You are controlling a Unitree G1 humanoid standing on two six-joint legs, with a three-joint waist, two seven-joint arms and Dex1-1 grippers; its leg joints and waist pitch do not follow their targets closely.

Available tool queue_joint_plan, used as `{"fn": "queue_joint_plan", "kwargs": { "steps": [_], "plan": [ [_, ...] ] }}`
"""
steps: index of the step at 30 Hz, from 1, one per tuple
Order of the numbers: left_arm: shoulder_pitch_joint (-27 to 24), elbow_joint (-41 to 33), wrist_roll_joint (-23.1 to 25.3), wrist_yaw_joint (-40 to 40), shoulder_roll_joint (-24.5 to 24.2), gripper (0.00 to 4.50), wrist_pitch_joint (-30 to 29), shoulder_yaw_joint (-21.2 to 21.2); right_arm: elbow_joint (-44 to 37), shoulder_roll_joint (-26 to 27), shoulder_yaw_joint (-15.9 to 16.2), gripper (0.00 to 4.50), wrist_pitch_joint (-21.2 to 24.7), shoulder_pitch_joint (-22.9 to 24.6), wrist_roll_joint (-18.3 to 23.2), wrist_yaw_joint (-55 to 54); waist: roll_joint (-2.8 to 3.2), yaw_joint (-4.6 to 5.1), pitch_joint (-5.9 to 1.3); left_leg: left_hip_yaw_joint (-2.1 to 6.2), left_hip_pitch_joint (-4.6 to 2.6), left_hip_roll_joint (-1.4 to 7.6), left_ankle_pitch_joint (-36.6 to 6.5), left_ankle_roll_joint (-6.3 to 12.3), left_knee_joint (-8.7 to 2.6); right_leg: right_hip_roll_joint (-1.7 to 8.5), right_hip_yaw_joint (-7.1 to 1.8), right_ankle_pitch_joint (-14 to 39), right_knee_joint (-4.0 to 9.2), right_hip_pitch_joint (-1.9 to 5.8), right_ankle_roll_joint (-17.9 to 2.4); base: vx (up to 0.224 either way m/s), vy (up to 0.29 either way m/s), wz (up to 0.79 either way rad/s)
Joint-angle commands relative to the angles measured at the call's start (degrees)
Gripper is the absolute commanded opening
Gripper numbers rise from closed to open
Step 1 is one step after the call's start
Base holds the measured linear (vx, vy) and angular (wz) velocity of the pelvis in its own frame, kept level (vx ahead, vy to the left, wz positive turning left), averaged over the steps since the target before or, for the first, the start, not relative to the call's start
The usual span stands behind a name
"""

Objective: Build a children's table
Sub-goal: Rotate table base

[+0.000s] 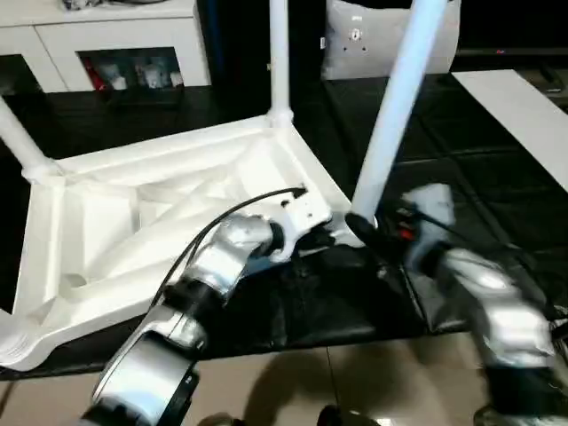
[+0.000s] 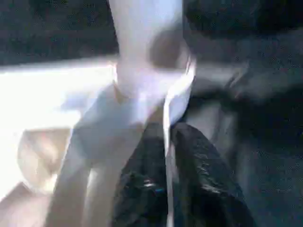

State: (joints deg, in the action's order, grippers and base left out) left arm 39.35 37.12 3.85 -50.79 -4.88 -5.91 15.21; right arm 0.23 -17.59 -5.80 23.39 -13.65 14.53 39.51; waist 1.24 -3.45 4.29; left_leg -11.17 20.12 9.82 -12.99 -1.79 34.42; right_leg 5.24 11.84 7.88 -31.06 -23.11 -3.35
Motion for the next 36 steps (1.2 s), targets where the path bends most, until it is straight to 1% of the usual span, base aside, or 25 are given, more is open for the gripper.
{"fn": "queue_joint_plan", "kwargs": {
  "steps": [1, 3, 5, 7, 9, 10, 12, 13, 15, 16, 17, 18, 19, 20, 21, 22, 24, 26, 28, 29, 30, 31, 32, 34, 36],
  "plan": [
    [0.19, -3.13, -2.07, -1.73, 0.03, 0.73, -0.42, -0.59, -2.6, -0.43, -0.16, 4.21, 1.81, 0.15, 2.07, 2.36, -1.11, -0.25, -4.5, 2.54, -0.02, 4.84, -2.77, 7.63, -3.57, 5.81, -5.08, 17.64, 3.71, 4.0, -1.85, 0.0, 0.0, 0.0],
    [-1.21, -5.66, -2.16, -2.15, -1.6, 0.96, -1.0, -0.73, -5.89, -3.04, 0.49, 4.32, 5.19, 0.91, 4.67, 5.33, -1.21, -0.14, -4.38, 2.5, -0.03, 4.75, -3.15, 7.59, -3.58, 5.83, -5.14, 17.74, 3.73, 4.07, -2.21, 0.0, 0.0, 0.0],
    [-1.85, -6.97, -2.34, -3.09, -2.55, 0.96, -1.59, -0.65, -6.73, -3.68, 0.86, 4.42, 5.78, 1.07, 5.15, 6.2, -1.44, -0.09, -4.27, 2.34, 0.07, 4.34, -3.86, 7.16, -3.6, 5.85, -5.06, 19.71, 4.0, 4.21, -1.47, 0.0, 0.0, 0.0],
    [-2.98, -9.33, -2.15, -4.17, -4.45, 1.31, -2.31, -0.64, -8.01, -4.25, 1.37, 4.5, 6.65, 1.22, 6.26, 7.25, -1.53, 0.22, -4.1, 2.29, 0.26, 3.96, -4.17, 6.63, -3.62, 5.69, -4.88, 22.43, 4.38, 4.23, 0.17, 0.0, 0.0, 0.0],
    [-4.27, -12.35, -2.24, -4.74, -6.79, 1.39, -4.34, -1.25, -9.29, -4.71, 2.19, 4.5, 7.66, 1.29, 7.47, 7.88, -1.41, 0.42, -4.09, 2.3, 0.02, 4.0, -4.47, 6.16, -3.65, 5.52, -4.78, 23.66, 4.59, 4.0, 0.88, 0.0, 0.0, 0.0],
    [-5.76, -15.74, -2.66, -5.75, -9.5, 1.44, -6.28, -1.93, -10.67, -4.99, 2.99, 4.5, 8.87, 1.24, 8.31, 8.49, -1.5, 0.56, -4.06, 2.58, 0.06, 4.31, -4.31, 5.83, -3.8, 5.54, -4.79, 23.22, 4.31, 4.05, 0.9, 0.0, 0.0, 0.0],
    [-7.11, -18.77, -3.36, -6.75, -11.72, 1.6, -8.06, -2.55, -11.75, -5.02, 3.44, 4.5, 9.94, 1.08, 8.97, 8.85, -1.41, 0.88, -4.06, 2.51, -0.1, 4.37, -4.27, 5.85, -3.72, 5.48, -4.92, 22.56, 4.27, 3.71, 0.64, 0.0, 0.0, 0.0],
    [-8.33, -21.21, -3.89, -7.89, -13.63, 1.77, -9.14, -2.99, -12.08, -4.69, 3.83, 4.5, 10.48, 0.65, 9.08, 8.67, -1.5, 0.89, -4.05, 2.58, -0.23, 4.56, -4.09, 5.56, -3.79, 5.63, -5.06, 21.85, 4.04, 3.66, -0.07, 0.0, 0.0, 0.0],
    [-9.72, -23.91, -4.5, -9.3, -15.63, 1.85, -10.25, -3.29, -12.18, -4.29, 4.38, 4.5, 10.65, 0.12, 9.08, 8.46, -1.29, 0.94, -4.03, 2.65, -0.39, 4.82, -3.86, 5.06, -3.86, 5.75, -5.22, 20.83, 3.64, 3.53, -1.04, 0.0, 0.0, 0.0],
    [-12.21, -28.45, -5.49, -11.84, -18.84, 1.97, -12.21, -3.69, -11.21, -2.93, 5.64, 4.5, 9.96, -1.17, 8.01, 7.35, -1.15, 0.93, -3.97, 2.71, -0.35, 4.98, -3.65, 4.83, -3.94, 5.84, -5.4, 20.11, 3.49, 3.43, -1.71, 0.0, 0.0, 0.0],
    [-13.94, -31.5, -5.96, -13.32, -20.95, 1.97, -13.71, -3.85, -9.96, -1.6, 6.64, 4.5, 9.19, -2.34, 6.72, 5.9, -1.39, 1.13, -3.96, 2.71, -0.4, 5.14, -3.49, 4.45, -4.08, 5.86, -5.49, 19.71, 3.24, 3.4, -2.17, 0.0, 0.0, 0.0],
    [-15.57, -34.32, -6.32, -14.66, -22.88, 1.97, -14.94, -3.95, -8.64, -0.24, 7.63, 4.5, 8.32, -3.49, 5.35, 4.4, -1.18, 1.28, -4.05, 2.9, -0.28, 5.2, -3.07, 3.52, -4.13, 6.1, -5.6, 18.59, 2.55, 3.46, -3.32, 0.0, 0.0, 0.0],
    [-17.03, -37.09, -7.05, -15.61, -24.46, 1.97, -17.04, -3.85, -7.2, 0.9, 8.97, 4.5, 7.35, -4.64, 3.98, 3.19, -1.19, 1.67, -3.62, 2.51, -0.53, 4.8, -4.24, 3.33, -4.14, 5.7, -5.69, 20.21, 3.27, 3.06, -3.18, 0.0, 0.0, 0.0],
    [-18.03, -38.87, -7.63, -16.21, -25.38, 1.97, -18.25, -3.82, -6.15, 1.68, 9.93, 4.5, 6.9, -5.45, 3.07, 2.43, -1.05, 1.55, -3.68, 2.5, -0.85, 4.88, -4.66, 2.47, -4.13, 5.97, -5.85, 20.42, 3.06, 2.97, -3.7, 0.0, 0.0, 0.0],
    [-19.59, -41.5, -8.69, -17.13, -26.67, 1.97, -20.23, -3.89, -4.31, 3.18, 11.38, 4.5, 6.3, -6.82, 1.83, 1.28, -0.81, 1.56, -3.41, 2.48, -0.71, 4.76, -5.38, 1.97, -4.26, 5.86, -5.85, 21.5, 3.3, 3.12, -3.75, 0.0, 0.0, 0.0],
    [-20.71, -43.28, -9.26, -17.46, -27.62, 1.97, -21.77, -3.83, -2.8, 4.32, 12.51, 4.5, 5.61, -7.92, 1.08, 0.59, -0.87, 1.81, -3.25, 2.4, -0.69, 4.77, -5.94, 1.53, -4.36, 5.72, -5.92, 21.6, 3.31, 3.03, -4.08, 0.0, 0.0, 0.0],
    [-22.15, -45.68, -9.92, -17.79, -29.07, 1.97, -23.8, -3.52, -0.51, 5.78, 14.14, 4.5, 4.83, -9.65, -0.12, -0.43, -0.8, 1.6, -3.32, 2.44, -1.09, 4.96, -6.32, 0.83, -4.38, 5.64, -6.09, 20.53, 3.08, 2.89, -4.38, 0.0, 0.0, 0.0],
    [-23.58, -47.7, -9.69, -17.62, -30.62, 1.97, -25.75, -3.02, 4.94, 8.43, 15.98, 4.5, 2.89, -13.33, -2.91, -3.08, -0.84, 1.76, -3.15, 2.64, -0.77, 4.98, -6.64, 0.52, -4.53, 5.65, -6.15, 19.84, 2.77, 3.12, -4.84, 0.0, 0.0, 0.0],
    [-23.84, -48.15, -9.5, -17.5, -31.01, 1.97, -26.3, -2.83, 7.11, 9.33, 16.14, 4.5, 2.15, -14.7, -3.82, -4.46, -0.93, 1.87, -3.05, 2.55, -0.88, 4.77, -6.7, -0.05, -4.46, 5.71, -6.35, 20.62, 2.93, 3.18, -4.77, 0.0, 0.0, 0.0],
    [-24.4, -49.12, -8.76, -16.84, -31.89, 1.97, -27.34, -2.41, 12.62, 11.32, 15.31, 4.5, -0.02, -17.75, -5.85, -9.06, -1.17, 1.83, -3.09, 2.47, -0.89, 4.77, -6.49, -0.01, -4.44, 5.68, -6.4, 20.4, 2.93, 3.21, -4.64, 0.0, 0.0, 0.0],
    [-24.45, -49.15, -8.6, -16.73, -32.0, 1.97, -27.39, -2.34, 13.49, 11.64, 15.06, 4.5, -0.33, -18.21, -6.08, -9.85, -1.1, 2.02, -3.15, 2.64, -0.6, 4.77, -5.43, -0.4, -4.49, 5.71, -6.49, 19.22, 2.35, 3.27, -5.33, 0.0, 0.0, 0.0],
    [-24.62, -49.42, -8.28, -16.36, -32.3, 1.97, -27.81, -2.16, 15.86, 12.4, 14.34, 4.5, -1.33, -19.42, -6.7, -11.94, -1.04, 2.07, -3.15, 2.54, -0.84, 4.67, -5.43, -0.69, -4.39, 5.66, -6.58, 19.05, 2.4, 3.17, -5.42, 0.0, 0.0, 0.0],
    [-24.66, -49.54, -8.23, -16.25, -32.37, 1.97, -27.99, -2.12, 16.46, 12.57, 14.16, 4.5, -1.62, -19.71, -6.84, -12.44, -1.52, 2.14, -3.29, 2.46, -0.71, 4.64, -5.04, -0.61, -4.32, 5.75, -6.65, 18.5, 2.29, 3.33, -5.49, 0.0, 0.0, 0.0],
    [-24.68, -48.59, -5.97, -13.57, -32.97, 1.97, -28.2, -1.51, 22.05, 12.92, 12.02, 4.5, -4.7, -22.39, -8.35, -18.37, -1.27, 2.02, -3.15, 2.42, -0.75, 4.56, -4.89, -0.7, -4.31, 5.67, -6.71, 18.55, 2.19, 3.29, -5.62, 0.0, 0.0, 0.0],
    [-24.49, -47.64, -4.85, -12.29, -33.2, 1.97, -27.8, -1.35, 24.0, 12.68, 10.77, 4.5, -5.7, -23.26, -8.72, -20.64, -1.28, 1.95, -3.18, 2.36, -0.78, 4.54, -4.89, -0.51, -4.24, 5.63, -6.77, 18.19, 2.16, 3.36, -5.57, 0.0, 0.0, 0.0]
  ]
}}
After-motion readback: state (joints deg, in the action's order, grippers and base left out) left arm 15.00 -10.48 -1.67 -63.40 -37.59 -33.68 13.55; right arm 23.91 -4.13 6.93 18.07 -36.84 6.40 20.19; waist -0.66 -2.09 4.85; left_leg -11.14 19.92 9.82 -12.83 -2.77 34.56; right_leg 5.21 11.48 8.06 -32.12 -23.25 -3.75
